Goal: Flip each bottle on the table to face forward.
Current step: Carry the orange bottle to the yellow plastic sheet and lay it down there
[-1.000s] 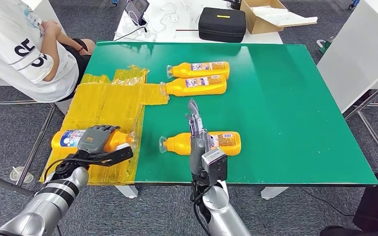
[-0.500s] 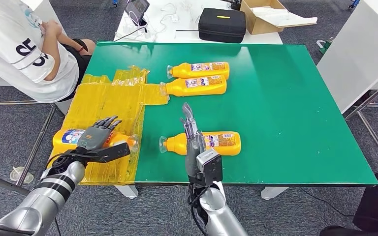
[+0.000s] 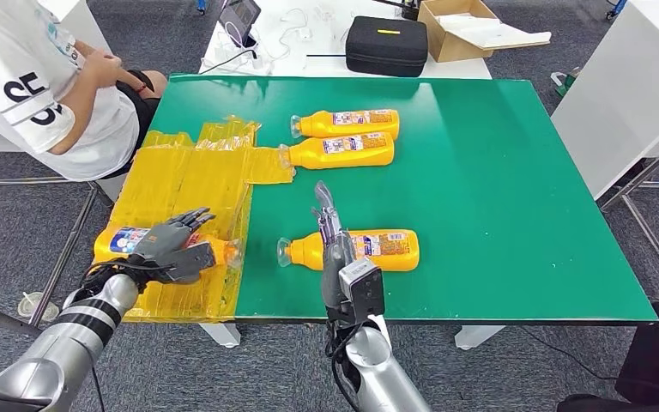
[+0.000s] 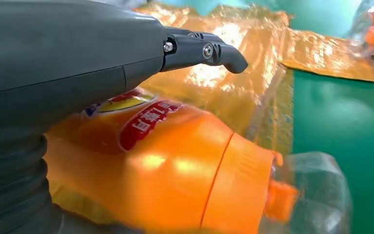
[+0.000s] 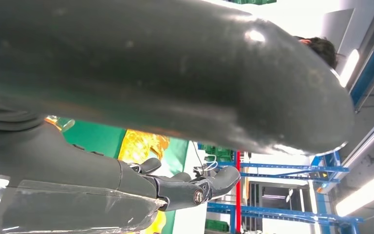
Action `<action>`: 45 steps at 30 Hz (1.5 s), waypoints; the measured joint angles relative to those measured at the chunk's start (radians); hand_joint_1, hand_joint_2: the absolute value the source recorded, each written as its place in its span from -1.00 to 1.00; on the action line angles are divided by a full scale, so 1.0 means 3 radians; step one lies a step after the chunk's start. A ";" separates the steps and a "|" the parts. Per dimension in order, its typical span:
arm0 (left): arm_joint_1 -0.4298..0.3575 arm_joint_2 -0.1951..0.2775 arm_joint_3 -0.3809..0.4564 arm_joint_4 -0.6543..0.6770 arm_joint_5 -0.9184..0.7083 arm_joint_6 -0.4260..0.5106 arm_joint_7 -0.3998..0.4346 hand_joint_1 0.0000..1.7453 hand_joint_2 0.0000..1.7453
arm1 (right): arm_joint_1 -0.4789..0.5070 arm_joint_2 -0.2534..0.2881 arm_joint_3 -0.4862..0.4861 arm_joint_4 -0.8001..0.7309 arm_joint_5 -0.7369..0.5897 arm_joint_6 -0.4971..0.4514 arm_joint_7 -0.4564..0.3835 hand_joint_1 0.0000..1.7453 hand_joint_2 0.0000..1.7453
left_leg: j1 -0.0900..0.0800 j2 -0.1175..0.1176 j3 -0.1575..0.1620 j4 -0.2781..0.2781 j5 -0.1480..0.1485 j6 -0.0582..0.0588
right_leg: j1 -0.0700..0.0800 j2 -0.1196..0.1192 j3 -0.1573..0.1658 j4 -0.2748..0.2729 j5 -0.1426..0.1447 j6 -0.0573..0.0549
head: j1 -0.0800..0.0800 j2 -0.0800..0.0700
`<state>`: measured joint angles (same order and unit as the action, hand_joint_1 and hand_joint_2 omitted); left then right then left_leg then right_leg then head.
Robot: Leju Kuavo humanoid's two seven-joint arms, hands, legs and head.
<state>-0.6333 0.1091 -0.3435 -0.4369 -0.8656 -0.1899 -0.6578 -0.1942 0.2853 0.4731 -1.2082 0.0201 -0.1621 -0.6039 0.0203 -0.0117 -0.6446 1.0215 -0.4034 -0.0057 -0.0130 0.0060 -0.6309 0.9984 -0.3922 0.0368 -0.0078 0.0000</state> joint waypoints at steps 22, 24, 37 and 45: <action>0.0359 0.0329 -0.0059 -0.0772 0.1563 -0.0528 -0.0150 -1.00 1.00 | -0.0060 0.0021 -0.0047 0.0231 -0.0068 0.0049 -0.0029 -1.00 -1.00 | 0.0003 0.0007 -0.0004 0.0000 0.0002 -0.0003 | 0.0005 0.0001 -0.0010 0.0000 0.0006 -0.0011 | 0.0001 0.0000; 0.0456 0.0271 -0.0030 -0.0936 0.1732 -0.0274 -0.0150 -1.00 1.00 | -0.0059 0.0029 -0.0049 0.0241 -0.0048 0.0024 -0.0032 -1.00 -1.00 | 0.0002 0.0008 -0.0006 0.0000 0.0002 -0.0003 | 0.0004 0.0001 -0.0013 -0.0001 0.0006 -0.0011 | 0.0000 0.0000; 0.1052 -0.0675 0.0914 -0.2507 0.2687 0.1465 -0.0150 -1.00 1.00 | -0.0088 -0.0377 -0.0033 0.0184 0.1268 -0.0463 0.0808 -1.00 1.00 | 0.0000 0.0006 -0.0014 0.0001 0.0000 -0.0001 | 0.0001 0.0001 -0.0017 -0.0002 0.0007 -0.0009 | -0.0001 0.0000; 0.1110 -0.0711 0.0961 -0.2585 0.2673 0.1479 -0.0150 -1.00 1.00 | -0.0107 -0.0459 -0.0054 0.0177 0.1374 -0.0408 0.0931 -1.00 1.00 | 0.0000 0.0006 -0.0014 0.0001 0.0000 -0.0001 | 0.0001 0.0001 -0.0017 -0.0002 0.0008 -0.0009 | -0.0003 0.0000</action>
<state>-0.3003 -0.1042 -0.0554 -1.2122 -0.0637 0.2538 -0.7027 -0.2264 0.1476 0.4571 -1.1551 0.4323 -0.2845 -0.3247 0.0202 -0.0099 -0.6489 1.0220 -0.4035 -0.0060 -0.0128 0.0063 -0.6358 0.9978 -0.3899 0.0342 -0.0087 0.0000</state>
